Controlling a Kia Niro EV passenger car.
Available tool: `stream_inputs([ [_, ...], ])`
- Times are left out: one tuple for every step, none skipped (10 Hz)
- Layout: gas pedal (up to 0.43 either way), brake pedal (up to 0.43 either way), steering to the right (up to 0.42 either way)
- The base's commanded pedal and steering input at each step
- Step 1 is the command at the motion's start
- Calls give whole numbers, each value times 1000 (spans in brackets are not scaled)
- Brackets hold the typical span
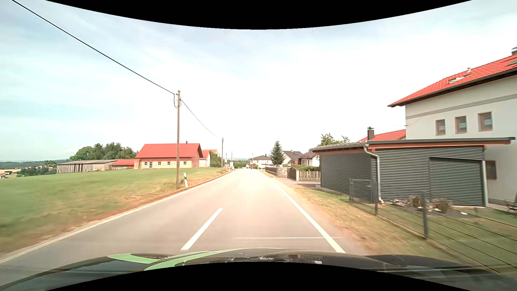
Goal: Follow the waypoints while adhering to traffic rules and regulations
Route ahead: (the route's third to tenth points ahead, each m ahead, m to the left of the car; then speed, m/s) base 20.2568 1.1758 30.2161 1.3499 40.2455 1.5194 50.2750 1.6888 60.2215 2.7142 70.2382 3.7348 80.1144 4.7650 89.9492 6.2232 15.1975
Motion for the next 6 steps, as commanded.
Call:
stream_inputs([
  [0,0,-9],
  [0,0,-9],
  [0,0,-9],
  [0,0,-8],
  [0,0,-8],
  [0,0,-8],
])
